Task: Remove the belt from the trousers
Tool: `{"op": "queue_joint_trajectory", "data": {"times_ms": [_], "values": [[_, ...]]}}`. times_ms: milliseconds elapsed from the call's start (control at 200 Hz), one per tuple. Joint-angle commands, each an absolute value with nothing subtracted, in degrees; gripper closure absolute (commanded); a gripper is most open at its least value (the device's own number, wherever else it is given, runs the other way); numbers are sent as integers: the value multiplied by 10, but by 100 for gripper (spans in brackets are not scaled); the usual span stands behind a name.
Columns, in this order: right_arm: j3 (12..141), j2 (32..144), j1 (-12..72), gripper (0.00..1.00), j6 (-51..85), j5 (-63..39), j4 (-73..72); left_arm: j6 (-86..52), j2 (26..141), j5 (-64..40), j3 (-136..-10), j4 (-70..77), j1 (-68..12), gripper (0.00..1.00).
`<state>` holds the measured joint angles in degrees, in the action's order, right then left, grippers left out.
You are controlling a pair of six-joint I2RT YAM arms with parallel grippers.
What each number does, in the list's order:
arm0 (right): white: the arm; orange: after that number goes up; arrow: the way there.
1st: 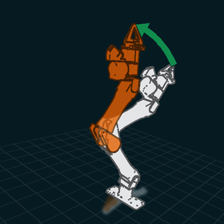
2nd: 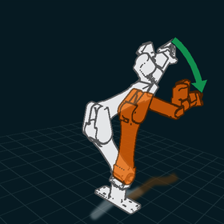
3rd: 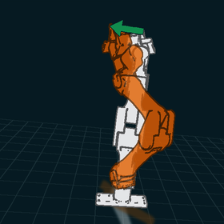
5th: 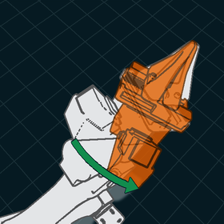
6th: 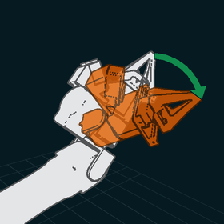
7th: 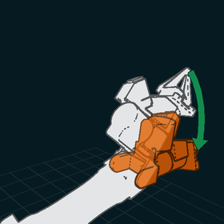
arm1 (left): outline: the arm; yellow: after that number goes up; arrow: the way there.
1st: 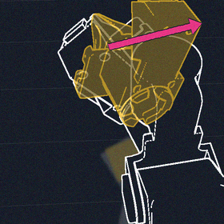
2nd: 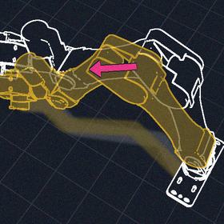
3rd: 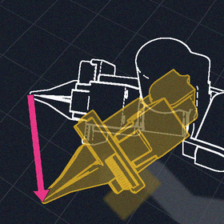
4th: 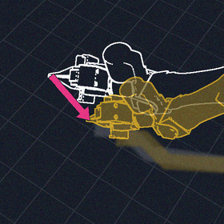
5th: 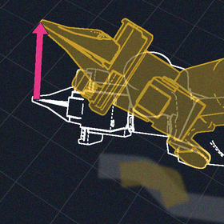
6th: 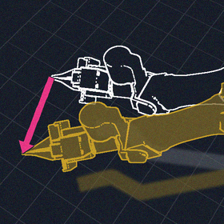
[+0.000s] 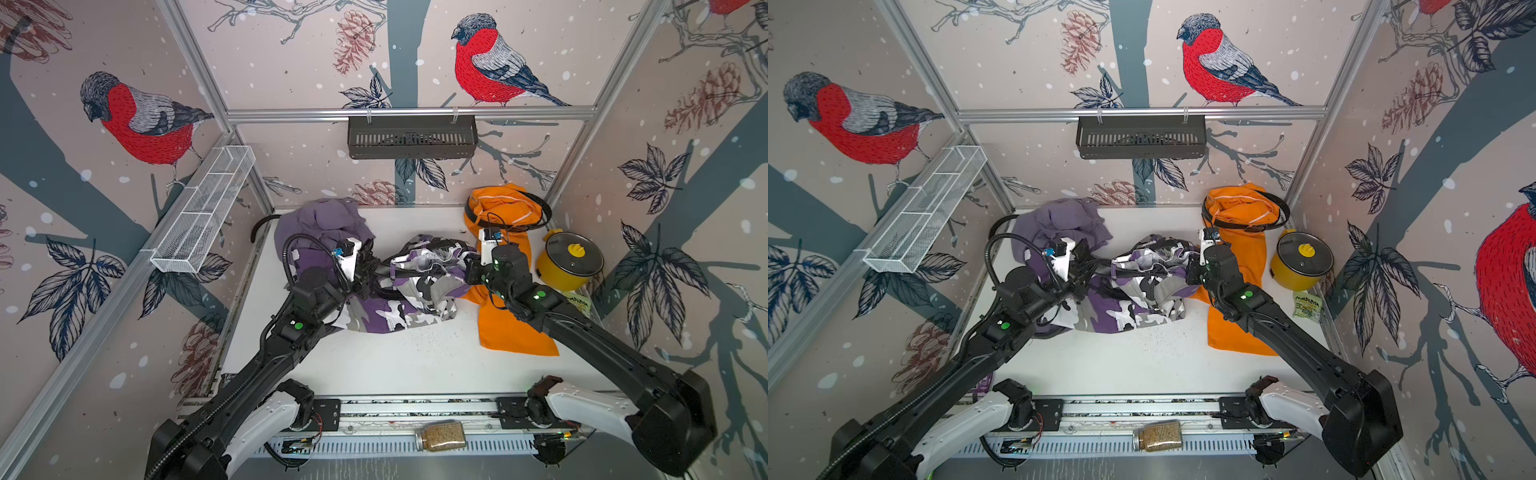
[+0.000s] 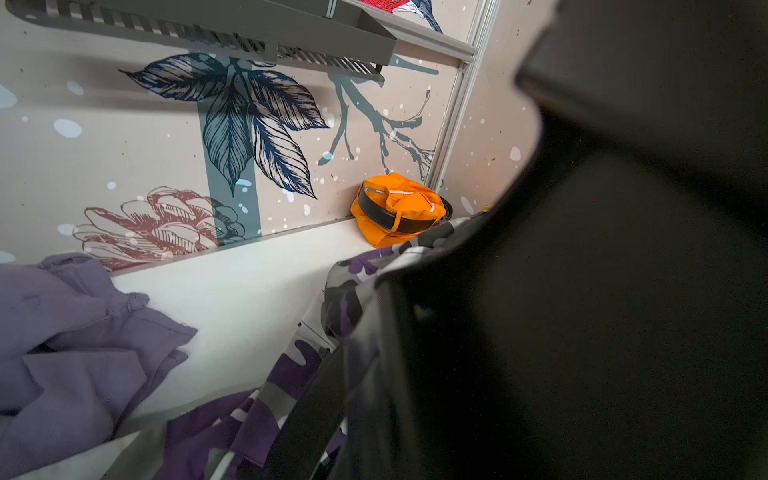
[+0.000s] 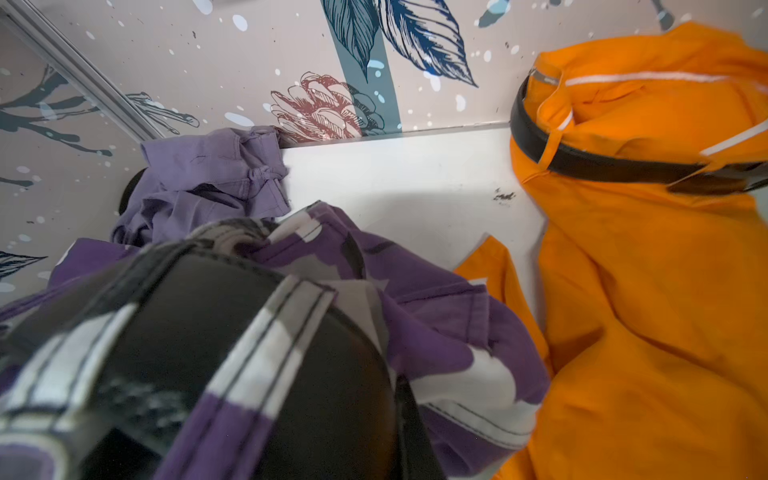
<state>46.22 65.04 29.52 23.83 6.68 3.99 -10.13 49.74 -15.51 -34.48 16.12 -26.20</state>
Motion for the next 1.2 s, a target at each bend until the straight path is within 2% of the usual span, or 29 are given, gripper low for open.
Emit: {"op": "queue_joint_trajectory", "data": {"times_ms": [0,115,205,465,590,785,1025,1196], "values": [[457,682,253,88,206,259,104,-79,465,-19,-341,229,-243,100],[487,736,227,63,192,246,133,-71,449,-46,-342,227,-242,100],[499,762,215,61,183,240,132,-71,445,-62,-345,223,-243,100],[545,793,198,43,158,239,143,-59,438,-11,-347,212,-242,100],[555,806,178,39,143,227,145,-53,423,6,-350,215,-242,100],[560,826,152,41,131,200,141,-33,404,33,-366,204,-235,100],[565,846,123,48,123,171,134,-36,401,57,-378,199,-194,100],[567,853,103,70,119,112,123,-55,408,88,-387,204,-150,100]]}}
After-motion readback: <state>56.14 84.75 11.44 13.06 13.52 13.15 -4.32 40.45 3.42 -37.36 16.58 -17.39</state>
